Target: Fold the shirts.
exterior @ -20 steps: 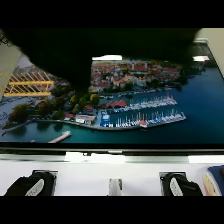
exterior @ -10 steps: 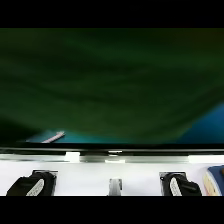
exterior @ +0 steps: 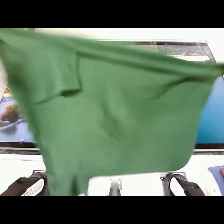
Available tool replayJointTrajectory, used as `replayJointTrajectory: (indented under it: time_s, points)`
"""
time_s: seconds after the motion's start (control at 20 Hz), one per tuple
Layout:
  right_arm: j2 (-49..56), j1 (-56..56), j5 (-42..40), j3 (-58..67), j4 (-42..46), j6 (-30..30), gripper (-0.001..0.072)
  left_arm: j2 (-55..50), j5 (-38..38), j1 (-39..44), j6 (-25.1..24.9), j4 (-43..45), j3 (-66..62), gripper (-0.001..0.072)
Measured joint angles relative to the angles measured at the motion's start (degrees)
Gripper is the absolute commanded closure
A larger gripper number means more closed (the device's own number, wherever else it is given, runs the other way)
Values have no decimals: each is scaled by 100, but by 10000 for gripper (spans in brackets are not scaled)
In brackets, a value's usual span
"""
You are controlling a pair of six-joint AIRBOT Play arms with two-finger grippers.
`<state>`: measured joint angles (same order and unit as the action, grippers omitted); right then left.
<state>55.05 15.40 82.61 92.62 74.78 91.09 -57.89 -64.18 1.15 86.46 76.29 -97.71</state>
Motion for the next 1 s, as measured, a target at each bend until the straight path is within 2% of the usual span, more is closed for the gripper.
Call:
replayJointTrajectory:
  time_s: [0.1, 0.2, 0.35, 0.6, 0.65, 0.7, 0.75, 0.8, 0.85, 0.9, 0.95, 1.0]
  points:
    - [643, 0, -103, -516, -37, -31, 690, -503, 160, 2, 13, -33, 605, 675]
    - [1360, 0, -553, -861, -142, 87, 690, -1132, 389, 0, 17, -118, 990, 675]
    - [2247, 0, -1493, -1082, -619, 302, 689, -2028, 988, -2, 20, -444, 1241, 674]
    - [3147, -308, -3121, -1187, -1456, 426, 687, -3121, 1893, -4, 35, -1587, 1366, 674]
    - [3274, -402, -3287, -1198, -1469, 428, 591, -3263, 1987, -2, 35, -1764, 1370, 670]
    - [3401, -481, -3399, -1202, -1456, 435, 332, -3416, 2004, -2, 35, -1895, 1381, 573]
    - [3486, -527, -3467, -1207, -1434, 439, 290, -3532, 1958, -2, 35, -1993, 1390, 290]
    - [3541, -551, -3493, -1207, -1405, 433, 288, -3600, 1860, -15, 33, -2085, 1386, 68]
    - [3563, -560, -3451, -1193, -1314, 398, 284, -3657, 1655, -52, -2, -2149, 1364, 82]
    - [3552, -525, -3300, -1174, -1143, 365, 276, -3705, 1305, -136, -138, -2164, 1311, 148]
    - [3517, -442, -3106, -1163, -922, 341, 276, -3727, 905, -256, -284, -2151, 1228, 264]
    - [3464, -295, -2828, -1152, -660, 337, 276, -3742, 461, -385, -396, -2085, 1156, 269]
